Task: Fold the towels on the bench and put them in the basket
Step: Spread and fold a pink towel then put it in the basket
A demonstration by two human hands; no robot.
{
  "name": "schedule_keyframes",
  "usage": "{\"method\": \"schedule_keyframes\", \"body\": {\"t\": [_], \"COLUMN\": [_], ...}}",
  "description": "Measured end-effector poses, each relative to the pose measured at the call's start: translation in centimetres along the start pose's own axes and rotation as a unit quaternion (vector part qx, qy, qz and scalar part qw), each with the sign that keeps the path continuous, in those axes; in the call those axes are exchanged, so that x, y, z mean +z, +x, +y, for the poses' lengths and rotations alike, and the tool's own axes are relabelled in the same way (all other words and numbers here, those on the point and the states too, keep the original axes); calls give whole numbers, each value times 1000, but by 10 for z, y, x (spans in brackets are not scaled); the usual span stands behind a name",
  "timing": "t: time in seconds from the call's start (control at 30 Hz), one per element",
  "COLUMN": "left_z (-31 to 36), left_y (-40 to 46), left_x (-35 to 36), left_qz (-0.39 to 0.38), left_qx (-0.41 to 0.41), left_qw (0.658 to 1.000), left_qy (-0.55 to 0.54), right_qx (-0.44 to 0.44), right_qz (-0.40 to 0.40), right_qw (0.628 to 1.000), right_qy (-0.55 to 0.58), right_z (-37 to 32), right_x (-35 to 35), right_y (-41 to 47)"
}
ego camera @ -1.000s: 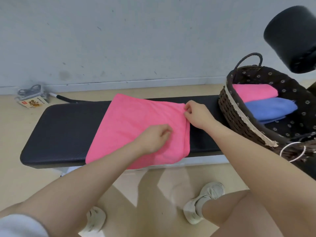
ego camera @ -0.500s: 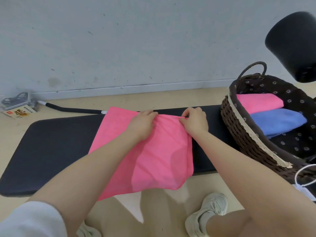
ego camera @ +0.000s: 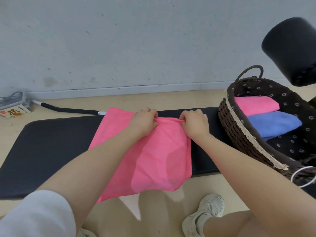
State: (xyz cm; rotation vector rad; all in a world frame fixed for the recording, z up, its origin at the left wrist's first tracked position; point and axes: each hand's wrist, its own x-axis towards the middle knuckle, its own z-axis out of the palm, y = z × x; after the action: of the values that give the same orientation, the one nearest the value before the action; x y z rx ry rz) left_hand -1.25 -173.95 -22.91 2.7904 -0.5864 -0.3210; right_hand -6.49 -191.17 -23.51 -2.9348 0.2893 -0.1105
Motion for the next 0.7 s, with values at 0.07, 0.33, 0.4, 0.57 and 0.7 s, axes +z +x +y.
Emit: {"method": "schedule_keyframes", "body": {"t": [0.07,0.33,0.4,0.57,0.7], "left_z": [0,-5,-7,-22,-43], "left_y": [0,4,4,0,-2], "left_x": [0,6,6,2,-5], "left_qz": [-2,19,31,73,68], "left_qx": [3,21,24,3,-29], "left_qw": [1000,1000,999,997,997], "left_qy": [5,9,-13,-21,18], "right_qx": [-29,-82,47,201,225], "right_qz": [4,19,-28,-41,-44], "right_qw": [999,991,956,904,910], "right_qy": [29,102,290,376,346], "right_z": [-2,-2,3,15,22], "right_x": [-2,-6,-8,-10,-9], "right_y": [1,-8,-11,-9,-6]}}
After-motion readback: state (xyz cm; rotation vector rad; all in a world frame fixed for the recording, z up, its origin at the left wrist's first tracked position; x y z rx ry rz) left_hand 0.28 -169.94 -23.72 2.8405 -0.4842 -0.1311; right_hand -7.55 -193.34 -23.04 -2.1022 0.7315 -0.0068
